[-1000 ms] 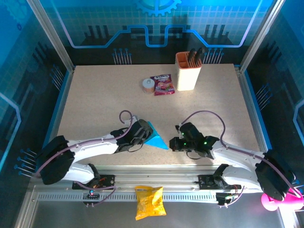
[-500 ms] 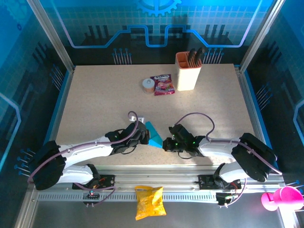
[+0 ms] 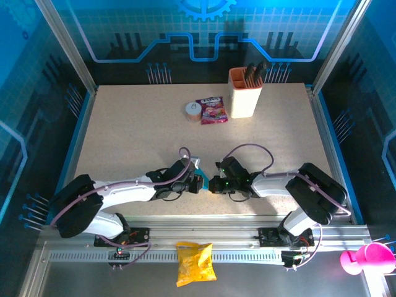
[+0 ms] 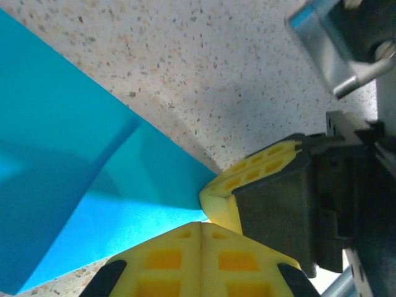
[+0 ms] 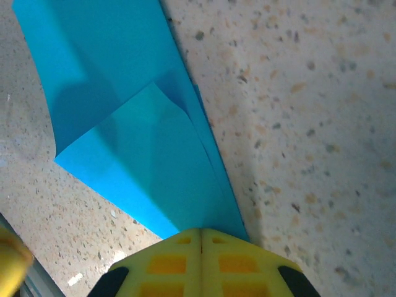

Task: Fold a paper plane with a square sheet of paper (pick it up from the middle)
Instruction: Third fold the triangle at the center of the table.

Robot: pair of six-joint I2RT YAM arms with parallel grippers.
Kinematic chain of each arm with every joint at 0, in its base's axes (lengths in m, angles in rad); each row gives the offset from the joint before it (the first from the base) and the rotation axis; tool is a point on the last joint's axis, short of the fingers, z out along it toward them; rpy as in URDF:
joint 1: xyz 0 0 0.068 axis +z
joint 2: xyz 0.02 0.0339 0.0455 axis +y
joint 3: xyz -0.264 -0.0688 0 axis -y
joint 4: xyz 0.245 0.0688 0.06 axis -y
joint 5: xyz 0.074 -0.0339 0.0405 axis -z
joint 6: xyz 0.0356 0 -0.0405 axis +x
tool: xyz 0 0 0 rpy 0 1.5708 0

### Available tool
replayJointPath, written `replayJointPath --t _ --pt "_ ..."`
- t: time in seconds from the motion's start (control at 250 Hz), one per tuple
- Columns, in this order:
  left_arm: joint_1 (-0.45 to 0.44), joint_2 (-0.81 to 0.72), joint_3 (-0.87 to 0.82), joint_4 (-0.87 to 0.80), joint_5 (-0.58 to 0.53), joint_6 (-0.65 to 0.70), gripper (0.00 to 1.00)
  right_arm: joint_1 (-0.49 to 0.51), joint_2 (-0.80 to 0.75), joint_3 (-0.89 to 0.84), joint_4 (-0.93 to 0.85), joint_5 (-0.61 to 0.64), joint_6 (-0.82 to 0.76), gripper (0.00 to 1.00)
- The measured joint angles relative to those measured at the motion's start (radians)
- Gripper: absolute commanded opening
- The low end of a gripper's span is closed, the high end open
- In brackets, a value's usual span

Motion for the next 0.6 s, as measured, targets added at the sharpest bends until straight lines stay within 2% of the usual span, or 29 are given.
replayJointPath --t 0.292,0.603 --pt "0.000 0.086 0.033 0.039 0.005 -0.002 0.00 -0.019 0.011 0.008 -0.002 -0.041 -0.071 0.00" --pt "0.008 0.157 0.044 0.061 -0.014 -0.035 0.00 -0.023 0.027 0.019 -0.003 -0.055 -0.075 0.00"
